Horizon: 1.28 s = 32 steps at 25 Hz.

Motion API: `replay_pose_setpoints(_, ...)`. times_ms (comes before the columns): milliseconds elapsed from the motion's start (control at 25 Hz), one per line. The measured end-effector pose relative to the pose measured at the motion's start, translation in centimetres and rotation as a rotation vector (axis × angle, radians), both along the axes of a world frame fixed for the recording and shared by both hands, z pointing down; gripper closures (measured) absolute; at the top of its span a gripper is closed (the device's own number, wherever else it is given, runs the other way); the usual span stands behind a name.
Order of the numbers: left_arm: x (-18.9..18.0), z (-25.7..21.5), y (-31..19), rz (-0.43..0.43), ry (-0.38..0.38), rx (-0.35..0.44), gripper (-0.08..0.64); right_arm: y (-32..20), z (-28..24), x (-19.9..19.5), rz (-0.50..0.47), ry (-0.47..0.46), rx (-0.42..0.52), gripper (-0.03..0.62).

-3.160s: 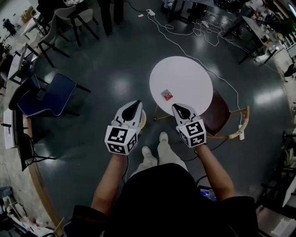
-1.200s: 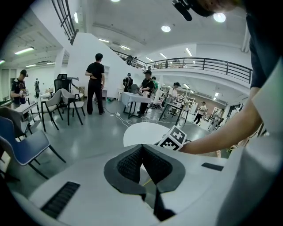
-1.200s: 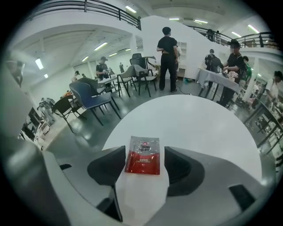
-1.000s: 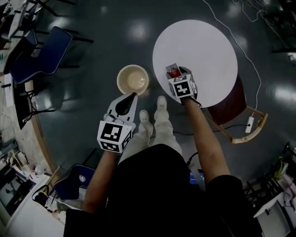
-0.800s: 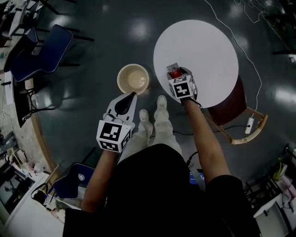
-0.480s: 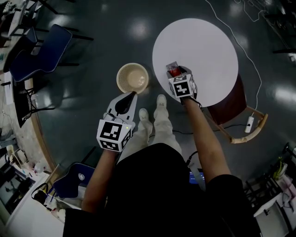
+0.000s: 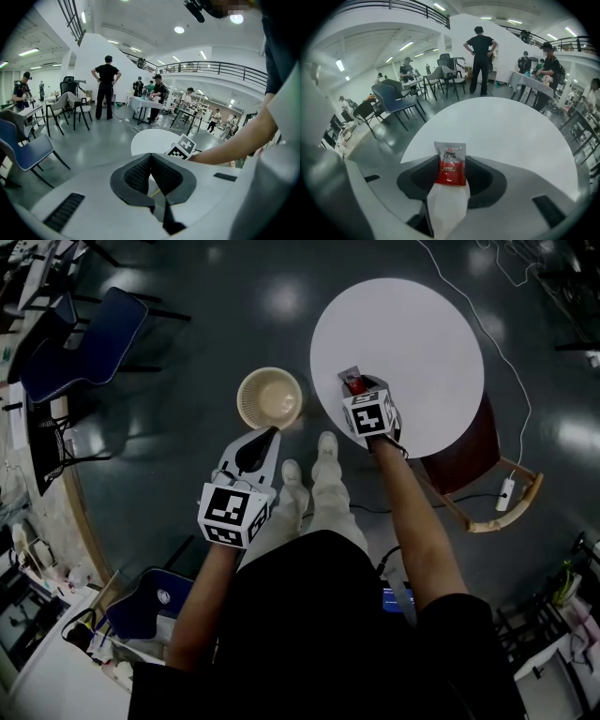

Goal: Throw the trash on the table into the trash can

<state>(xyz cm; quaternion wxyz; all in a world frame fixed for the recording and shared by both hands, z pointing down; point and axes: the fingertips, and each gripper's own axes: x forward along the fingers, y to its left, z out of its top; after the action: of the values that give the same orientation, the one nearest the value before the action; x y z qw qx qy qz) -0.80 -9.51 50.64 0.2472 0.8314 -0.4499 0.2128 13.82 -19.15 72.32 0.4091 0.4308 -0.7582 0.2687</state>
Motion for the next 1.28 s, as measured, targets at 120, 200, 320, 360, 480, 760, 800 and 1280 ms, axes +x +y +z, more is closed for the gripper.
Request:
replay_pose_setpoints(120, -0.1, 0.2, -0.1, -0.002, 0.003, 0.0, 0.548, 0.1, 0.0, -0.4, -0.026, 0.032, 0.009, 0.465)
replay_pose_setpoints(200, -0.1, 0.2, -0.1, -0.002, 0.005, 0.0, 0.548, 0.2, 0.0, -0.8, -0.043, 0.054, 0.018, 0.487)
replay_pose_setpoints(320, -0.2, 0.2, -0.1, 0.0, 0.008, -0.001, 0.548, 0.2, -0.1, -1.0, -0.04, 0.052, 0.013, 0.507)
replay_pose_setpoints(360, -0.1, 0.2, -0.1, 0.001, 0.009, -0.002, 0.548, 0.1, -0.2, -1.0, -0.036, 0.047, 0.011, 0.514)
replay_pose_setpoints(480, 0.0, 0.3, -0.2, 0.003, 0.009, -0.006, 0.548, -0.1, -0.2, -0.9, -0.017, 0.028, 0.004, 0.526)
replay_pose_setpoints(760, 0.1, 0.3, -0.3, 0.007, 0.008, -0.003, 0.548, 0.0, -0.2, -0.6, 0.038, -0.016, -0.01, 0.541)
replay_pose_setpoints(800, 0.1, 0.2, -0.3, 0.006, 0.01, -0.002, 0.548, 0.0, -0.2, -0.5, 0.038, -0.016, -0.009, 0.541)
replay_pose_setpoints(1280, 0.3, -0.8, -0.8, -0.005, 0.04, 0.009, 0.548, -0.6, -2.4, -0.5, 0.041, -0.044, 0.067, 0.543)
